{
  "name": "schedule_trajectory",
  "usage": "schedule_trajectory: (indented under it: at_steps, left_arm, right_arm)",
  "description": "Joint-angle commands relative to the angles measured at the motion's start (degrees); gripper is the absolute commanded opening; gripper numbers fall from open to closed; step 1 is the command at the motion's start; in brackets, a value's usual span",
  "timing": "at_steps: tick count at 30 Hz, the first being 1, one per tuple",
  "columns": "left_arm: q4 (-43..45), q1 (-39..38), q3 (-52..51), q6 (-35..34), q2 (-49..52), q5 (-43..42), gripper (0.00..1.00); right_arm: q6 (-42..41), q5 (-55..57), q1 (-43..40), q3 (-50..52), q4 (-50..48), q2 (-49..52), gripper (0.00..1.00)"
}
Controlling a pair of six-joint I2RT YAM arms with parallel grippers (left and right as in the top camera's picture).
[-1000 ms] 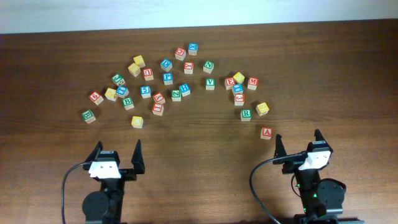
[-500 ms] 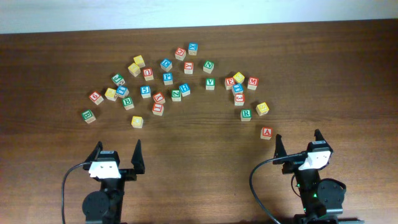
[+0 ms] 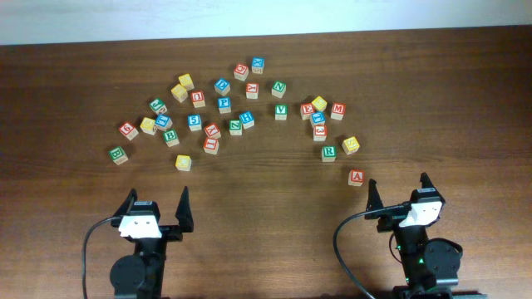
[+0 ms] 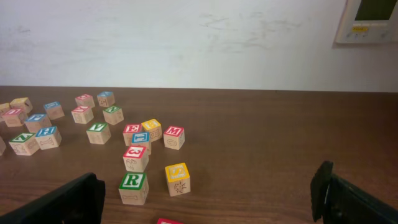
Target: Spell out CVPR
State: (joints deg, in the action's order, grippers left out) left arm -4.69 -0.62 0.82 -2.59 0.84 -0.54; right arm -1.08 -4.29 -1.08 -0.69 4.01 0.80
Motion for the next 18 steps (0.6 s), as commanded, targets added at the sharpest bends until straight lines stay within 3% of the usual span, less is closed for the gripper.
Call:
schedule_trajectory:
  at_steps: [1, 11, 15, 18]
  left_arm:
    - [-0.11, -0.07, -0.31, 0.76, -0.50, 0.79, 0.99]
    - [0.61, -0.09, -0.28, 0.72, -0.50, 1.57, 0.99]
    - [7.34, -0.09, -0.28, 0.74, -0.50, -6.10, 0.99]
    - [17.73, -0.07, -0.28, 0.74, -0.50, -11.19, 0.99]
  right_arm:
    - [0.24, 0.48, -0.44, 0.37, 0.22, -0.44, 0.98]
    - [0.24, 0.48, -0.44, 0.37, 0.22, -0.44, 0.99]
    - [0.24, 0.48, -0.44, 0.37, 0.22, -0.44, 0.98]
    - [0.24, 0.48, -0.44, 0.37, 0.22, -0.44, 0.98]
